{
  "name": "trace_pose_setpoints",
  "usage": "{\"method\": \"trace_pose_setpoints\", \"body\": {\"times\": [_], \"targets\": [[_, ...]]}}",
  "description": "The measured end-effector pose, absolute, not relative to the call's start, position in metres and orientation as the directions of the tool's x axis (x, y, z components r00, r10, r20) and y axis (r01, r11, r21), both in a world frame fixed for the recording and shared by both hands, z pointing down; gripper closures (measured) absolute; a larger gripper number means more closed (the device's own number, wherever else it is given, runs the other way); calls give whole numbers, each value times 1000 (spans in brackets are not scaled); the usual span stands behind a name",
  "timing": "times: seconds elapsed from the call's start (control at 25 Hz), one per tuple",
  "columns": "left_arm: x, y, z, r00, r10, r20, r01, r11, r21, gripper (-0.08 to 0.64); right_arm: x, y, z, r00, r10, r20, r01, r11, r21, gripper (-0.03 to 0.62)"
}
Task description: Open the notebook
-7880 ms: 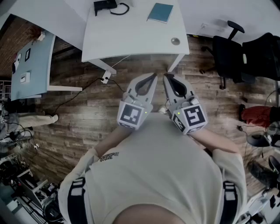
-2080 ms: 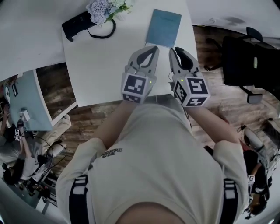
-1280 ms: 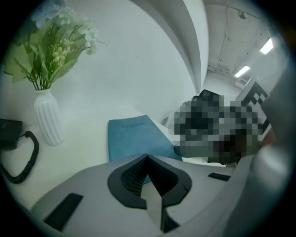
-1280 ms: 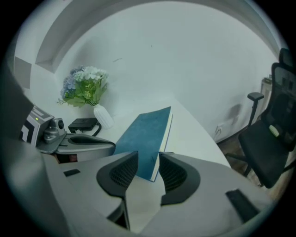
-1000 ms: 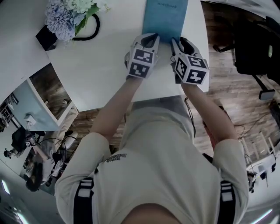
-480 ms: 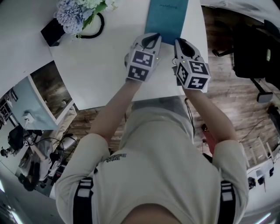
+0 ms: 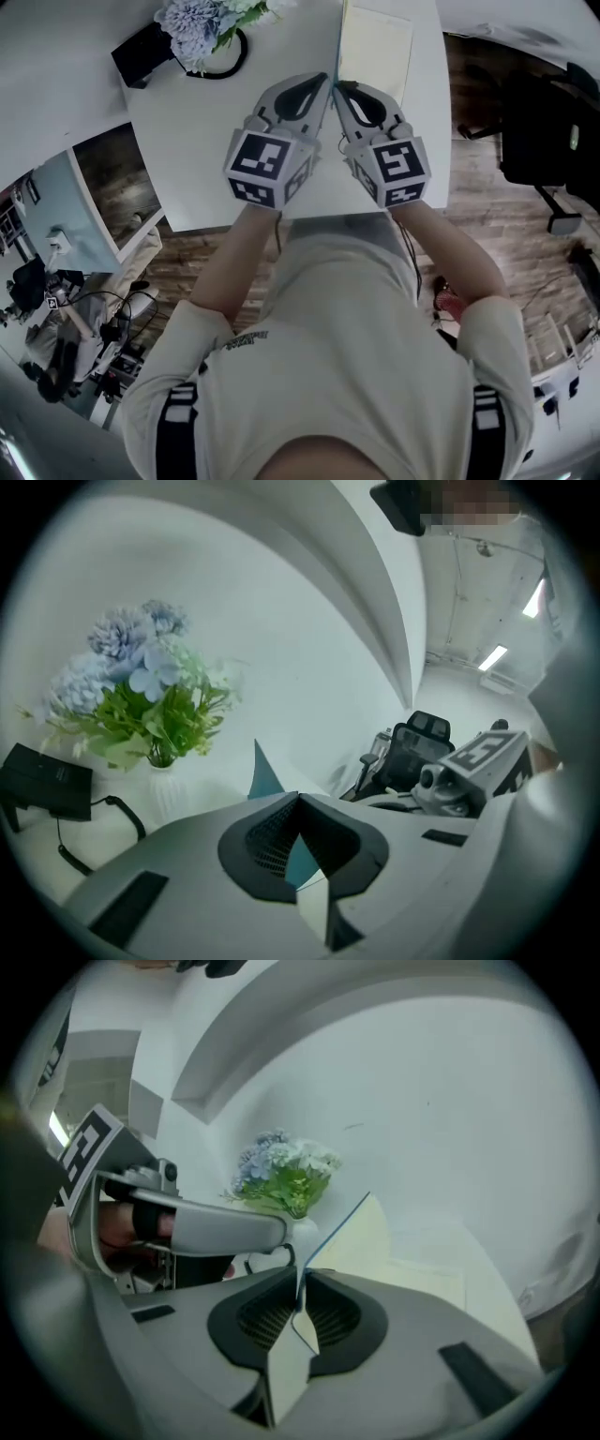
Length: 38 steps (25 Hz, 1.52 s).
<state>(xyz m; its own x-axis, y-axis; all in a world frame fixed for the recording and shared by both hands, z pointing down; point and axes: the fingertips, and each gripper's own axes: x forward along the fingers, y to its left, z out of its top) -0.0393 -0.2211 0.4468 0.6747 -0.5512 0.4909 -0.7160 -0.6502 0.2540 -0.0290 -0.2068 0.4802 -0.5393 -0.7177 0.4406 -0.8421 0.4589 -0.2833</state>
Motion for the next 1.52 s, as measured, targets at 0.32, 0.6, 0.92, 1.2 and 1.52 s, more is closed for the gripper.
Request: {"method": "trace_pose_setpoints", "body": {"times": [0.32, 0.6, 0.92, 1.2, 1.52], "targets": [[-52, -233, 476, 634, -490, 598, -685, -715, 140, 548, -88, -190, 537, -685, -553, 475, -728, 483, -487, 430], [-82, -239, 555, 454, -498, 739, -716, -698, -31, 548, -96, -167, 575, -707, -452, 543, -707, 438, -556, 430], [-89, -239, 582, 430, -500, 752, -696, -714, -77, 548, -2, -148, 578, -441, -641, 628, -893, 241, -381, 431], [-84, -234, 577, 445, -506, 739, -688, -722, -80, 548, 91, -157, 595, -143, -691, 708, -967, -55, -249, 378], [-84, -233, 574, 454, -506, 734, -680, -729, -82, 548, 93, -166, 615, -157, -628, 762, -950, -116, -291, 450]]}}
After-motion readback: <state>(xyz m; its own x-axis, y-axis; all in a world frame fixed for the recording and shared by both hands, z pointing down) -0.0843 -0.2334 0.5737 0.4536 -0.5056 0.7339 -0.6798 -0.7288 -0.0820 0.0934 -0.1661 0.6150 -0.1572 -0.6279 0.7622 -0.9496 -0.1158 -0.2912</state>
